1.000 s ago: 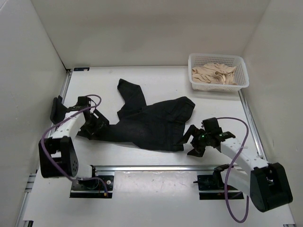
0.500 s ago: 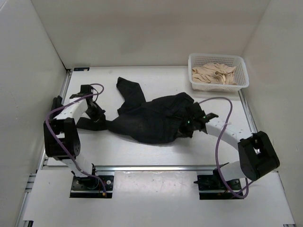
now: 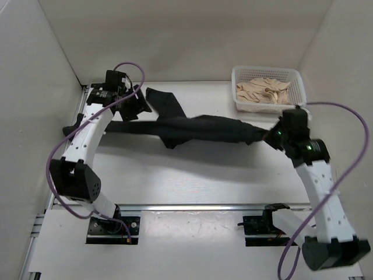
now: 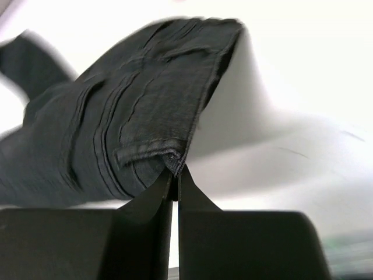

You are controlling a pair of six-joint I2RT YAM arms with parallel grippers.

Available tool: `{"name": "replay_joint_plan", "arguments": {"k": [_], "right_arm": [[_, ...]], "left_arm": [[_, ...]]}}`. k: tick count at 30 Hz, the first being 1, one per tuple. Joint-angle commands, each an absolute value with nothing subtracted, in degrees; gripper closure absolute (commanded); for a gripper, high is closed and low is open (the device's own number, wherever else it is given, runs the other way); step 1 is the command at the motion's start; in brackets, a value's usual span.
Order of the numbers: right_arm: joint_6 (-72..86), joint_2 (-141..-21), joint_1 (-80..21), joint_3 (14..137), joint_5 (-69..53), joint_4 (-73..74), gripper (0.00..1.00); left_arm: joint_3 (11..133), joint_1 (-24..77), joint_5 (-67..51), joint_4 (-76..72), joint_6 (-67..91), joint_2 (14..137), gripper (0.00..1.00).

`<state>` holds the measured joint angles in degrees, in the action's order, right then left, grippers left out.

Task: Fold and stack the trousers
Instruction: Flatten the trousers out

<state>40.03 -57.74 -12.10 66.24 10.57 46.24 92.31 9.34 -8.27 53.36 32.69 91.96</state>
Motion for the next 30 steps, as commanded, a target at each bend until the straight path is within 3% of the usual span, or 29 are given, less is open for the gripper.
{"name": "replay_joint_plan", "arguments": {"k": [1, 3, 4, 6, 7, 9, 10, 13, 14, 15, 16, 20, 24, 30], "right_arm": [[38.67, -51.35, -5.38, 59.36, 17.31, 57.04, 1.00], [40.16, -50.02, -1.78, 56.61, 15.57, 57.57, 1.00], [40.95, -50.01, -0.97, 55.56, 14.60, 57.57, 1.00], [41.83, -50.01, 0.18, 53.97, 13.27, 57.57, 1.00], [41.84, -50.01, 0.87, 53.18, 13.27, 57.57, 1.00], [41.84, -50.54, 1.49, 53.17, 13.27, 57.05, 1.00], [41.31, -50.54, 1.49, 53.17, 14.05, 56.43, 1.00], [40.08, -51.77, 1.49, 53.70, 14.06, 55.73, 1.00], [40.08, -52.46, 1.49, 53.70, 13.45, 55.72, 1.00], [40.08, -52.47, 1.49, 53.70, 12.93, 55.20, 1.00], [39.56, -52.47, 1.49, 54.22, 12.92, 55.20, 1.00], [38.41, -52.47, 1.49, 54.23, 12.39, 54.58, 1.00], [37.27, -52.47, 1.49, 53.01, 11.61, 54.58, 1.00], [36.65, -53.09, 1.49, 52.47, 9.40, 54.05, 1.00]], "left_arm": [[89.49, 10.20, -9.41, 56.60, 29.45, 86.94, 0.18], [87.55, 9.50, -6.26, 58.09, 28.83, 86.14, 0.13], [85.54, 7.14, -3.46, 58.10, 28.83, 86.13, 0.19], [83.42, 3.10, -2.38, 59.41, 28.83, 85.43, 0.46], [82.36, -1.45, -1.68, 59.41, 28.83, 84.73, 0.74], [79.29, -5.69, -1.67, 58.80, 28.13, 84.02, 0.85], [78.32, -7.63, -1.67, 58.19, 28.13, 84.02, 0.85], [75.24, -13.52, -2.20, 57.66, 27.60, 86.12, 0.59], [74.19, -14.14, -2.20, 57.66, 28.12, 87.18, 0.45], [73.48, -15.02, -2.20, 56.96, 28.12, 89.36, 0.17], [72.52, -16.25, -1.68, 56.34, 29.17, 90.34, 0.08], [68.99, -25.82, -1.85, 51.42, 31.72, 95.70, 0.08], [72.58, -27.33, -2.37, 50.19, 32.86, 103.16, 0.10], [78.47, -27.33, -1.24, 49.57, 34.62, 110.82, 0.33]]}}
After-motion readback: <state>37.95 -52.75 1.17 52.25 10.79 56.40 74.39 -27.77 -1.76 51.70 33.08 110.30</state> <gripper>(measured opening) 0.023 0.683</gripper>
